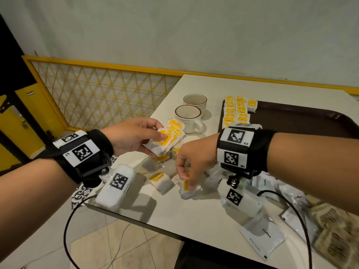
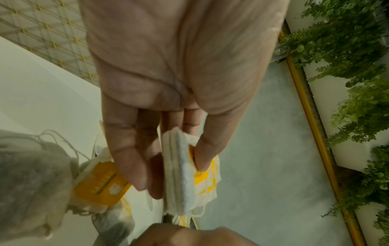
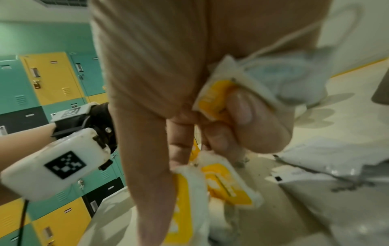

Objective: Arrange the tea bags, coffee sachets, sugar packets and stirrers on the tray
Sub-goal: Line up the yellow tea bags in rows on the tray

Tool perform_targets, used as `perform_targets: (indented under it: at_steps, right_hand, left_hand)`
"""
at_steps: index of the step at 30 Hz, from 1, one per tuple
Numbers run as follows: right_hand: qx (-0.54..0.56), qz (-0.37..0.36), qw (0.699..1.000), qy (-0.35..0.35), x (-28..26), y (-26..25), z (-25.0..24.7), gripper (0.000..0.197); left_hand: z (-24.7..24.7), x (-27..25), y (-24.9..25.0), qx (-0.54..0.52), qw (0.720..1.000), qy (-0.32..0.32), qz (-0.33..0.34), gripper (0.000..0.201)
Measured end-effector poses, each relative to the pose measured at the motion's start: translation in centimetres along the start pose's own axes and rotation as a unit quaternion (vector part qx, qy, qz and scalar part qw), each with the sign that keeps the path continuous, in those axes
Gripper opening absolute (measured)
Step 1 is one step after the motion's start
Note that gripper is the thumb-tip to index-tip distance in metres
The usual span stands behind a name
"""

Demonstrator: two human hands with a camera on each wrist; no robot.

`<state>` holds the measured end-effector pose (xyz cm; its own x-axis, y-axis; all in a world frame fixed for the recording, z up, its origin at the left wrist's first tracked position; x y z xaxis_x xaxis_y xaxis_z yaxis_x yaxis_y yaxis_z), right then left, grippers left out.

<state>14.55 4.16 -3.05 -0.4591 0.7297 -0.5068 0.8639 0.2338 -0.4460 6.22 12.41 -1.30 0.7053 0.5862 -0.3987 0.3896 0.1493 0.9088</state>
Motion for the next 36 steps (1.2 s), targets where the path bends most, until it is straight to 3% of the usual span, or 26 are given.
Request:
perform_targets:
  at_steps: [6,13,16,22,33,36]
  right_hand:
    - [-0.03,-0.012,0.999,-0.013,-0.3,-0.2,0.2,0.018]
    - [0.019,-0.024,0.996,0.087,-0.8,0.3,-0.7,0.028]
    - [0.02,-0.04,0.995,0.093,-1.2,-0.1,-1.3,0.017]
    - [0.138,-0.063,0.983,0.103,-0.5,-1.9,-1.8,0.005]
    - [0.068,-0.05,0.99,0.112,3.0,-3.4,-0.1,0.012]
    - [0.045,-0.026,0.992,0.119,3.3,-3.0,0.2,0.029]
  left_hand:
    - [0.3,0.1,-0.2,0.003,1.0,-0.001,-0.002,0.02]
    - [0.5,0.0,-0.1,-0.002,1.0,-0.005,0.002,0.02]
    - [0.2,-0.1,-0.1,0.0,1.0,-0.004,0.005,0.018]
    - [-0.9,-0.5,0.1,-0.015,1.0,-0.015,0.02,0.049]
    - [-1.7,-1.2,-0.8,-0.038,0.999,-0.026,0.019,0.053]
    - [-1.7,-1.2,-0.8,-0.044,0.998,-0.029,0.021,0.05]
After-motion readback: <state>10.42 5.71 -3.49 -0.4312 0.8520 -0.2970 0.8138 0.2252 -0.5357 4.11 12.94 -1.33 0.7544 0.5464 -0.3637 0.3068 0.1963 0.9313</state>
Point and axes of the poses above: each hand's wrist, its own x-axis towards the middle knuckle, its own z-axis out of the palm, y = z × x, the point moved 8 cm from there along x, towards the middle knuckle, and after that the axes turned 9 degrees about -z, right-handed, at the moved point
